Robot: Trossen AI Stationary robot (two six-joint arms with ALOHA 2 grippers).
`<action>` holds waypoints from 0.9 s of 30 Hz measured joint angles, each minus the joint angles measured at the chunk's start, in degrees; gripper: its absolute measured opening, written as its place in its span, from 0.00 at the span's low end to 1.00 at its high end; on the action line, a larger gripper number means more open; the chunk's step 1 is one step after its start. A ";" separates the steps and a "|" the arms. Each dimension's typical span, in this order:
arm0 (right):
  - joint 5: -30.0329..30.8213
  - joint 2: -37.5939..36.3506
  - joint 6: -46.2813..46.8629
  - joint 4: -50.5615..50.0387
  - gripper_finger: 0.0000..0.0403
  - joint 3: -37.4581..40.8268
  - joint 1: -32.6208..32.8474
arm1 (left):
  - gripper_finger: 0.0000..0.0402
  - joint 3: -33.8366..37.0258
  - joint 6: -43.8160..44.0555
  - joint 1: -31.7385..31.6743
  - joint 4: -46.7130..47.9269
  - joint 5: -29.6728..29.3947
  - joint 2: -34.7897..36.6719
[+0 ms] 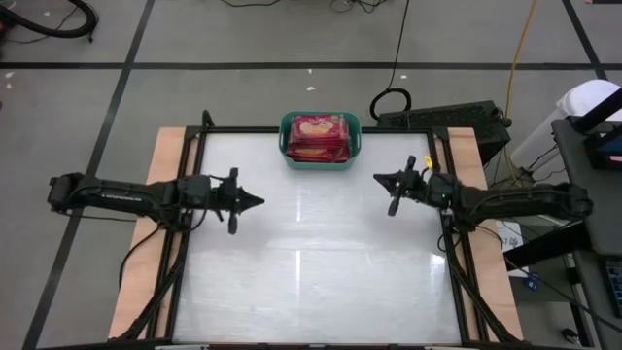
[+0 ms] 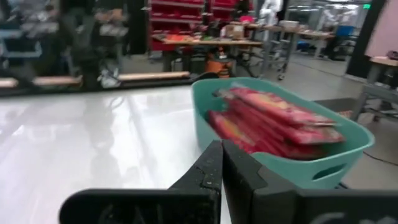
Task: Sort popcorn bags into baskets
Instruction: Return to Home Position
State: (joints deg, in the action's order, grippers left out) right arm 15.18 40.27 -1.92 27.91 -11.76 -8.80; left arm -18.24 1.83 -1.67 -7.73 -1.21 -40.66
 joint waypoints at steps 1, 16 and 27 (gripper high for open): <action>-0.04 0.00 -0.81 -0.05 0.00 0.45 0.62 | 0.00 0.05 -1.54 0.00 0.24 -0.17 0.36; 2.49 0.02 -3.84 1.41 0.00 1.72 11.30 | 0.00 7.20 -9.11 5.01 -3.87 1.20 2.11; -4.32 -0.17 -3.82 1.57 0.00 2.75 14.17 | 0.00 17.34 -8.66 8.33 -16.44 -0.60 10.45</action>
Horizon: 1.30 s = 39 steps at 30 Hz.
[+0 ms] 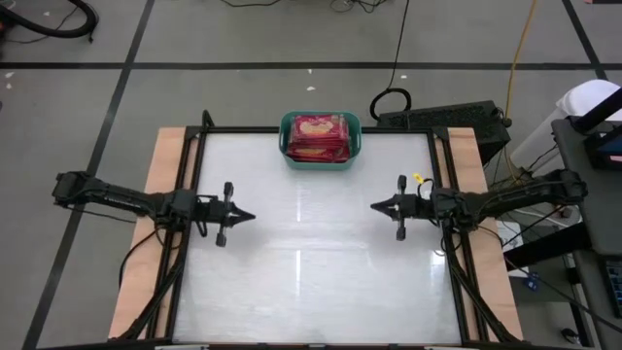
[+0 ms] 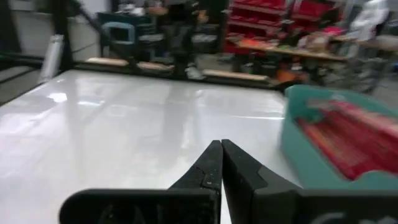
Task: Sort popcorn bags into baskets
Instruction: Return to Home Position
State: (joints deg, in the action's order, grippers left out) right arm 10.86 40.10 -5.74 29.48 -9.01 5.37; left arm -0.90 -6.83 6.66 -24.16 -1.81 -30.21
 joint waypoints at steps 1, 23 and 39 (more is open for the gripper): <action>-0.88 0.00 0.25 0.31 0.00 0.77 0.00 | 0.00 0.31 -0.15 0.06 0.00 -0.50 0.51; -3.68 -11.25 -1.33 -0.01 0.00 8.06 -0.07 | 0.00 0.35 -2.51 -0.24 10.62 -3.30 15.39; -9.10 -33.53 -8.04 -21.00 0.00 8.14 -0.09 | 0.00 0.22 -2.94 -0.33 22.23 -3.78 30.06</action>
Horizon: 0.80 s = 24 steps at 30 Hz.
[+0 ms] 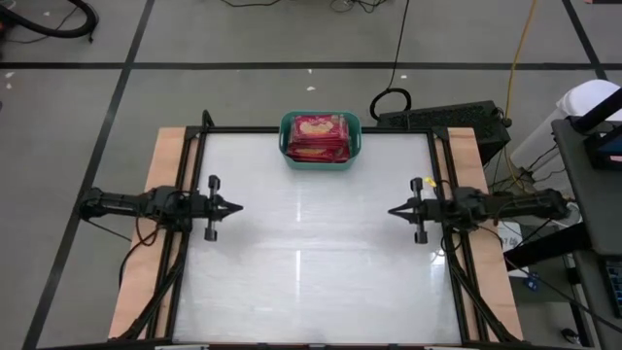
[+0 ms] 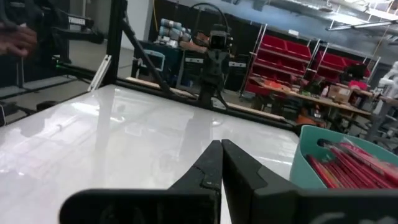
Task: Sort popcorn bags into baskets
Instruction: Return to Home Position
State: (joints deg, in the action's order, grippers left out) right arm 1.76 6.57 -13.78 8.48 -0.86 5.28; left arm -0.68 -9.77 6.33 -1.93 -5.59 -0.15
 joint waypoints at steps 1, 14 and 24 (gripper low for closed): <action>-0.01 -1.25 0.00 -0.92 0.00 0.00 -0.01 | 0.00 0.02 -0.41 -0.09 -0.21 0.14 -0.01; -1.67 -6.40 3.42 -6.95 0.00 0.01 -4.17 | 0.01 0.00 1.75 -8.97 1.19 3.82 -0.56; -1.90 -6.28 9.64 -7.10 0.00 0.02 -6.82 | 0.01 0.00 2.57 -9.73 1.35 4.31 -1.35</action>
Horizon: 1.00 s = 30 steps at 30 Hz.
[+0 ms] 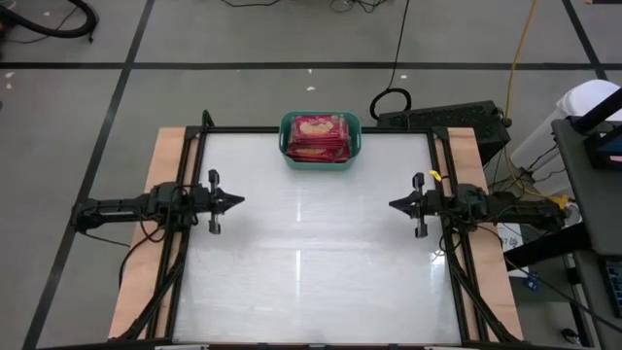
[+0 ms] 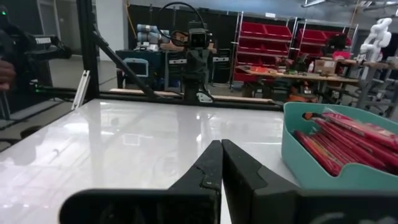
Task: Sort popcorn bags into baskets
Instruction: Return to Home Position
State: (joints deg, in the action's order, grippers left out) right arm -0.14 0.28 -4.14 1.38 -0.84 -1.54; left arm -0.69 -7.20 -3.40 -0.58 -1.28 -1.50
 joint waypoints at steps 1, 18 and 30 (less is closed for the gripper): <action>0.00 0.10 0.35 -0.08 0.00 0.00 -0.02 | 0.01 0.00 0.02 -0.01 0.02 0.00 -0.02; 0.07 0.12 0.41 0.66 0.00 0.00 0.00 | 0.02 0.03 4.71 0.05 -0.03 -0.24 -0.02; 0.07 0.12 0.41 0.84 0.00 0.00 0.00 | 0.02 0.07 4.69 0.05 -0.11 -0.68 -0.02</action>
State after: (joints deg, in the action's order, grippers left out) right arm -0.08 0.40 -3.73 2.22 -0.84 -1.54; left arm -0.62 -2.51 -3.36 -0.69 -1.96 -1.52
